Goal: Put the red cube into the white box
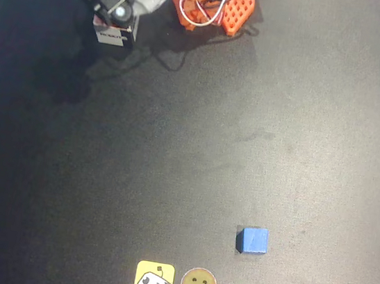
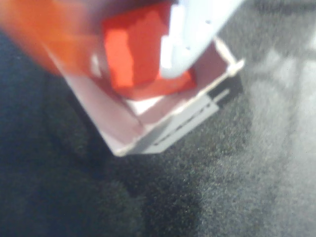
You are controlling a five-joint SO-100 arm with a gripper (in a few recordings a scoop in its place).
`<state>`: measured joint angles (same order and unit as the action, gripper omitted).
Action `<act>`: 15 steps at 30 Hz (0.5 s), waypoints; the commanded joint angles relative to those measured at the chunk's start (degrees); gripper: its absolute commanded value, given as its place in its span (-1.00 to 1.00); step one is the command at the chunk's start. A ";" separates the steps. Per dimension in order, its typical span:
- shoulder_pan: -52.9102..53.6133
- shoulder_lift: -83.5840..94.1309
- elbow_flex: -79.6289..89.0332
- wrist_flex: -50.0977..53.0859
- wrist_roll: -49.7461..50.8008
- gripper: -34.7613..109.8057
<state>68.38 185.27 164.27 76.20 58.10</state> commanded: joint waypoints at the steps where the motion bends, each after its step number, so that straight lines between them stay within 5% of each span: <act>1: -0.97 0.26 2.20 -7.56 -0.18 -0.52; 15: -11.07 -10.37 -9.05 -8.61 -0.53 -0.52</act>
<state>60.12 179.30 160.05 68.99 56.95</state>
